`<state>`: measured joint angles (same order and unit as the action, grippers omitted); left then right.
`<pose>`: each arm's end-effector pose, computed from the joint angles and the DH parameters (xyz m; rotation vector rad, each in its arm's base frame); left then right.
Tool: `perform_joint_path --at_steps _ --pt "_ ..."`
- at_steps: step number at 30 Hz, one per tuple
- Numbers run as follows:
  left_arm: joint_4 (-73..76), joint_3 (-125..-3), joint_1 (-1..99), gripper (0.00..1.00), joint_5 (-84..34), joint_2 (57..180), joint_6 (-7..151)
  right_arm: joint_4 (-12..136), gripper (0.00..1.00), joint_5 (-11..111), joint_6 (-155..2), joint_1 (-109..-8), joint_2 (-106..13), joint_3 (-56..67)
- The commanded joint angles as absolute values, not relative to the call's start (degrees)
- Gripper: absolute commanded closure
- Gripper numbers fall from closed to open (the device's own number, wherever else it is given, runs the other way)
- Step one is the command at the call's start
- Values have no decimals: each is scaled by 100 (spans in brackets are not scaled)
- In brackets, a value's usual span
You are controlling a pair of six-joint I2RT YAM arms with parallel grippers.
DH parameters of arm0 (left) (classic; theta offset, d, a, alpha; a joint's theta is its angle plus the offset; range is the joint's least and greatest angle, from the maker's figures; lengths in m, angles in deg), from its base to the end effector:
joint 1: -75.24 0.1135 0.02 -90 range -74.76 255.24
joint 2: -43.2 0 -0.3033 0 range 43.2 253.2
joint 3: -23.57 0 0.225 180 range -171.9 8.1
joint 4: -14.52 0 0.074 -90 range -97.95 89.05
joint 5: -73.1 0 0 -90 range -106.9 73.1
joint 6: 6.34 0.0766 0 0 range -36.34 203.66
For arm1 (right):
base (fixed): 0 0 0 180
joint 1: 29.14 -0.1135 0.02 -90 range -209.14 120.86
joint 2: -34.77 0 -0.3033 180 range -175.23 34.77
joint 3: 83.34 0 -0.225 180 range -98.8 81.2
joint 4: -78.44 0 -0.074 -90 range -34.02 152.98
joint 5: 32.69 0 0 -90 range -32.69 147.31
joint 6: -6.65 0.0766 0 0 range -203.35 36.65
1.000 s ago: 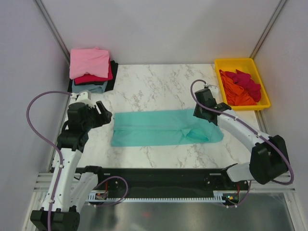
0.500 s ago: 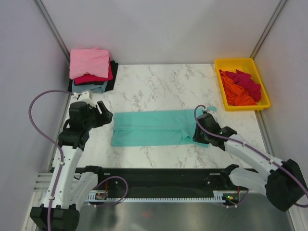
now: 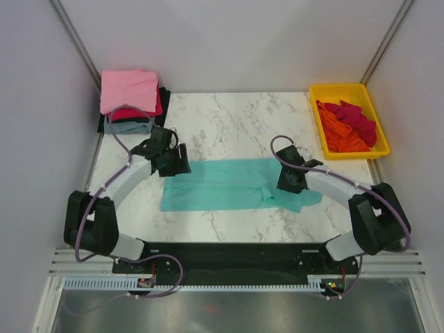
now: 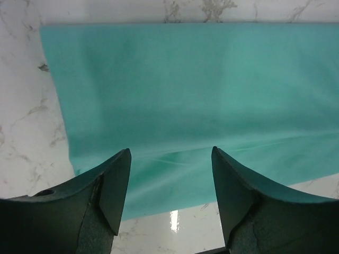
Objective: Fold and stack the t-shirts
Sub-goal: Fold the tshirt
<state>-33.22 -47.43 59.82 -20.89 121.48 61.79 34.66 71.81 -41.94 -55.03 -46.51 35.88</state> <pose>0.2568 -0.0763 0.2587 -0.1161 2.5611 -0.3429 0.2324 0.0915 0.2010 0.4309 2.5961 0.0542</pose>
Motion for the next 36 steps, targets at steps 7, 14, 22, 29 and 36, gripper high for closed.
perform_joint_path --at_steps 7,14,22,29,36 --pt "-2714 -4868 5775 30 -2252 14365 5466 3898 56 6647 -4652 -4796 -6698 2409" --pt "-2609 -4412 5529 32 -2436 14077 5404 3645 53 5944 -4960 -4409 -8017 740" --pt "-1538 -3015 4396 32 -3192 12936 4211 2993 47 5416 -5171 -4567 -10169 -2606" --pt "-368 -2695 2745 32 -3106 13108 2891 3151 39 4431 -5267 -4830 -11595 -4790" --pt "-419 -3312 2093 32 -3035 13514 2557 3836 36 3973 -5127 -4901 -12115 -5029"
